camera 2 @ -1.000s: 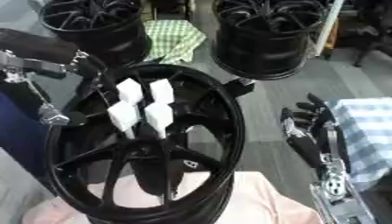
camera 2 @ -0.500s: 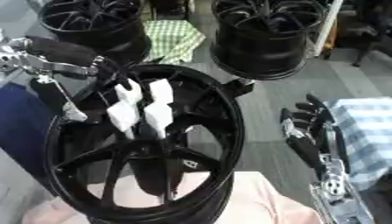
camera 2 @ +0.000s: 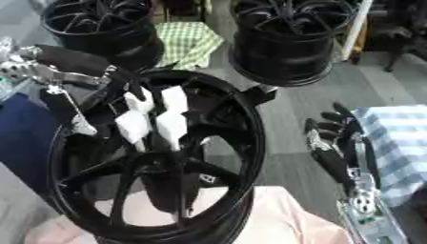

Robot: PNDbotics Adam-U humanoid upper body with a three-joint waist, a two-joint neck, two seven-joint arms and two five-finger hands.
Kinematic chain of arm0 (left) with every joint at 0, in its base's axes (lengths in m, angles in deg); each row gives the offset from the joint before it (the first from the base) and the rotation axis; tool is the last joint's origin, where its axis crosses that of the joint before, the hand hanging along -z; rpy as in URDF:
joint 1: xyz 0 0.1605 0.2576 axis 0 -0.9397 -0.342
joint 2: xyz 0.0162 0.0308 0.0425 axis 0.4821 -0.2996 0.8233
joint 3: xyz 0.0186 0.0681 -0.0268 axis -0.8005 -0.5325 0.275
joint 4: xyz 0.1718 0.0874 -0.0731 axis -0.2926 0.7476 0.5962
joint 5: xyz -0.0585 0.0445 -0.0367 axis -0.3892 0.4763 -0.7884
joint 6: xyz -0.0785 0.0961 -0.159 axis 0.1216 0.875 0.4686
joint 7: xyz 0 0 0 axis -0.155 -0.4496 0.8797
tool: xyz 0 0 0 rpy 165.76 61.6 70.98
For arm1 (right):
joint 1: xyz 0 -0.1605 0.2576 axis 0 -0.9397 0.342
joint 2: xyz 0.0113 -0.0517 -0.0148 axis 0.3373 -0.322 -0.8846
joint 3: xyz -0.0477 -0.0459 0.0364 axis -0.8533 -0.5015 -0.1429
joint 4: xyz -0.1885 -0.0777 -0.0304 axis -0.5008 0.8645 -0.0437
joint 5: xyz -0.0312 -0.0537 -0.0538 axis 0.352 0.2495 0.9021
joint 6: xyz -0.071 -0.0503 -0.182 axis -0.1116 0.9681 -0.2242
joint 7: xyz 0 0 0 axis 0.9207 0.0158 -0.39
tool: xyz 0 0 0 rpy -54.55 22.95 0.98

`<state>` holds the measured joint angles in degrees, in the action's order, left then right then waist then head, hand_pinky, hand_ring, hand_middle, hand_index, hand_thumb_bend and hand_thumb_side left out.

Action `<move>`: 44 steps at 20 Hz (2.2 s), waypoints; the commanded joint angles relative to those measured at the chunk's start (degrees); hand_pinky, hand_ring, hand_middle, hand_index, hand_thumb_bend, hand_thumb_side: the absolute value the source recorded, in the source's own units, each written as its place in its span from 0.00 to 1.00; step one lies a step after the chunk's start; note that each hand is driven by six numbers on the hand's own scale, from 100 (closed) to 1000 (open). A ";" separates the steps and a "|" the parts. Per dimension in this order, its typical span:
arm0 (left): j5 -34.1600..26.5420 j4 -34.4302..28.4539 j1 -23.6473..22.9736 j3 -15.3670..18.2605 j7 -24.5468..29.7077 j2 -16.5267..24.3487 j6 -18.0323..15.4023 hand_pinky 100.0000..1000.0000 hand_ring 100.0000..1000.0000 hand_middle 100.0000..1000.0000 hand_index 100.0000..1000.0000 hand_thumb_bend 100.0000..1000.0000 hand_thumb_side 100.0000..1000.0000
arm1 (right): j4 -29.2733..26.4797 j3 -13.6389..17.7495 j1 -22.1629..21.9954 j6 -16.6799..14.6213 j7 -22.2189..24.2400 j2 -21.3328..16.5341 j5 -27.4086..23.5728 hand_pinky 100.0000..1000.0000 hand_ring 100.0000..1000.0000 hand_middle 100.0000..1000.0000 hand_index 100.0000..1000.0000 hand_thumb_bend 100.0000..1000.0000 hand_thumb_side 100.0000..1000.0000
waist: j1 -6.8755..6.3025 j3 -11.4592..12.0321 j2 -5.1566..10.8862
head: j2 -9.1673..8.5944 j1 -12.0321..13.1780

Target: Pull the pin out of the wheel hub.

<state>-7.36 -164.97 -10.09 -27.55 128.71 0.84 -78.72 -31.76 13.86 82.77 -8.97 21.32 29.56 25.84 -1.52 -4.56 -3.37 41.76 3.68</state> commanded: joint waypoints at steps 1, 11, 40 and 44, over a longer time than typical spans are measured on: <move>0.21 0.19 1.58 -0.28 8.82 0.44 -9.38 0.57 0.39 0.78 0.89 0.31 0.12 | -0.44 0.11 0.44 -0.22 0.14 -0.94 0.15 0.67 0.71 0.72 0.91 0.21 0.30 | 0.01 -0.07 1.23 | 0.07 0.08; -0.05 0.16 1.49 -1.90 8.82 0.13 -9.80 0.52 0.34 0.76 0.87 0.29 0.10 | -0.39 0.18 0.33 -0.27 0.07 -0.98 0.17 0.67 0.71 0.72 0.91 0.21 0.30 | -0.08 -0.33 1.25 | 0.11 0.26; 1.22 3.51 1.34 -2.68 8.82 -1.67 -10.36 0.43 0.24 0.53 0.70 0.15 0.09 | -0.32 0.23 0.28 -0.39 0.10 -0.87 0.05 0.67 0.71 0.72 0.91 0.20 0.30 | -0.03 -0.39 1.26 | 0.29 0.35; -0.43 3.29 1.60 -2.23 8.82 -1.72 -8.81 0.41 0.21 0.44 0.62 0.09 0.10 | -0.28 0.24 0.24 -0.39 0.10 -0.87 0.04 0.67 0.71 0.72 0.91 0.20 0.30 | -0.03 -0.35 1.30 | 0.25 0.28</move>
<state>-7.00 -161.10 -9.97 -31.13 128.49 -1.64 -78.94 -31.58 13.86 82.46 -9.18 21.51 29.56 25.84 -1.63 -4.95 -3.15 42.19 3.95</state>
